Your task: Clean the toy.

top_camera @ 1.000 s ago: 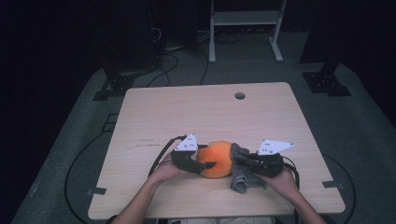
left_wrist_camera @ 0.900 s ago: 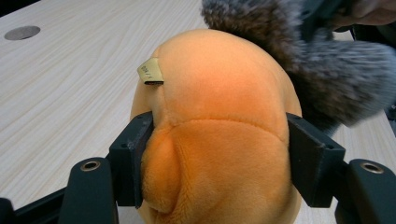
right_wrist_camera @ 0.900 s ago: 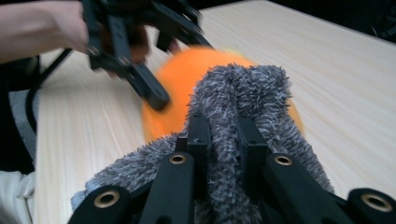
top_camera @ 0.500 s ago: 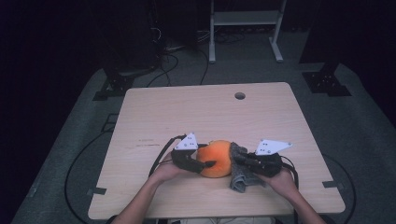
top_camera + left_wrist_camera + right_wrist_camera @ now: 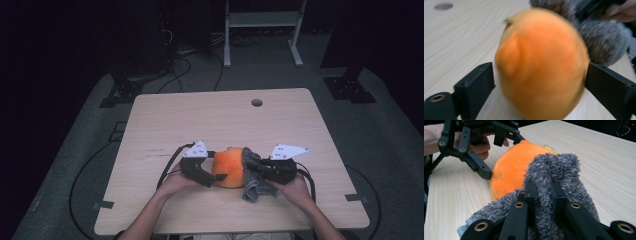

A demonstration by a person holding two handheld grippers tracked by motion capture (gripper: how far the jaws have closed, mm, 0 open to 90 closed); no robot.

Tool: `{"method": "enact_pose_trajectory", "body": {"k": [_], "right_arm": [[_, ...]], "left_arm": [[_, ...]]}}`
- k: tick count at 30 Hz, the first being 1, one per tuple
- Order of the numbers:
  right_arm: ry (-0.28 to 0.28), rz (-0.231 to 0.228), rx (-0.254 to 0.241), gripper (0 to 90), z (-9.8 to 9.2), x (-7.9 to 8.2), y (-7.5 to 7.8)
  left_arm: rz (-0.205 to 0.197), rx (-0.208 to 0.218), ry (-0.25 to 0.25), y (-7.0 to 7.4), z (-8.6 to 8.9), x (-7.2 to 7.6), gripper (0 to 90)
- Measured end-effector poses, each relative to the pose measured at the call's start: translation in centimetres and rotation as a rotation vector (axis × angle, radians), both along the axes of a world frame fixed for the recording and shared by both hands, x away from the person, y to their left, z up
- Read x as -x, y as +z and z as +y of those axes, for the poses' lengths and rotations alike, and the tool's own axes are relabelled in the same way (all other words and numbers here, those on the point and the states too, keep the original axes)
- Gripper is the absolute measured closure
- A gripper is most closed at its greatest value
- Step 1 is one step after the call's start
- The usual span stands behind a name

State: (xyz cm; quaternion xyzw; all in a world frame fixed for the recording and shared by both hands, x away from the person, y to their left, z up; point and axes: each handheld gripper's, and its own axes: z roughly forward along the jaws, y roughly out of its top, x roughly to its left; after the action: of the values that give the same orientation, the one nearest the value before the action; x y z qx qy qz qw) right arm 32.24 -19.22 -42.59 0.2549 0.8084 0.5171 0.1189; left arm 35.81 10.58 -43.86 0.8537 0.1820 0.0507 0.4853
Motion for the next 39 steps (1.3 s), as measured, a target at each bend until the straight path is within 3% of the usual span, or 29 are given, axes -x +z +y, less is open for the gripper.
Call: {"method": "enact_pose_trajectory", "body": {"k": [2,6,10,11,13,16,22,23,25,28,31,32,33,35,37,39], "right_arm": [[-0.001,0.001,-0.001,78.3,0.0,0.0,0.0],[-0.009,-0.008,0.03,78.3,-0.3,0.1,0.1],[-0.015,0.004,0.011,78.6,-0.8,0.5,0.8],[0.024,-0.035,-0.012,78.6,-0.2,1.3,1.8],[0.054,-0.067,-0.008,78.6,0.8,1.8,2.5],[0.066,-0.09,0.058,78.6,2.1,1.7,2.4],[0.032,-0.07,0.097,78.8,0.8,1.2,0.6],[0.02,-0.051,0.093,78.8,0.4,1.2,0.5],[0.016,-0.055,0.08,78.9,0.0,1.4,0.8],[0.052,-0.074,0.034,78.8,0.7,1.7,1.6],[0.065,-0.091,0.069,78.6,1.9,1.5,1.6],[0.061,-0.078,0.065,78.7,2.0,1.3,1.3],[0.06,-0.063,0.051,78.8,1.9,1.0,1.1],[0.049,-0.054,0.04,78.8,1.5,0.8,1.0],[0.04,-0.057,0.046,78.8,1.5,0.8,1.2],[0.044,-0.067,0.033,78.8,1.6,1.1,1.7]], "left_arm": [[0.047,0.014,-0.011,-0.3,-0.1,-0.3,8.2],[0.009,0.014,-0.013,0.1,-0.3,0.0,33.4],[0.012,0.025,-0.005,0.3,-0.3,-0.1,39.0],[0.012,0.035,-0.002,0.4,-0.6,0.0,39.7],[0.002,0.034,-0.003,0.6,-0.9,0.1,40.7],[-0.011,0.024,-0.001,0.8,-1.1,0.4,41.1],[0.021,0.036,0.01,0.3,-0.6,-0.1,41.2],[0.021,0.039,0.011,0.4,-0.7,-0.1,41.1],[0.018,0.039,0.014,0.4,-0.8,-0.1,40.9],[0.013,0.038,0.014,0.5,-1.0,0.0,40.9],[0.001,0.026,0.012,0.5,-1.0,0.2,38.7],[0.008,0.028,0.012,0.4,-0.9,0.1,34.6],[0.04,0.042,0.016,0.2,-0.8,-0.1,27.0],[0.057,0.03,0.028,0.0,-0.9,-0.2,17.3],[0.047,0.022,0.022,-0.1,-1.1,0.0,19.6],[0.005,0.016,0.016,0.0,-1.2,0.3,29.5]]}}
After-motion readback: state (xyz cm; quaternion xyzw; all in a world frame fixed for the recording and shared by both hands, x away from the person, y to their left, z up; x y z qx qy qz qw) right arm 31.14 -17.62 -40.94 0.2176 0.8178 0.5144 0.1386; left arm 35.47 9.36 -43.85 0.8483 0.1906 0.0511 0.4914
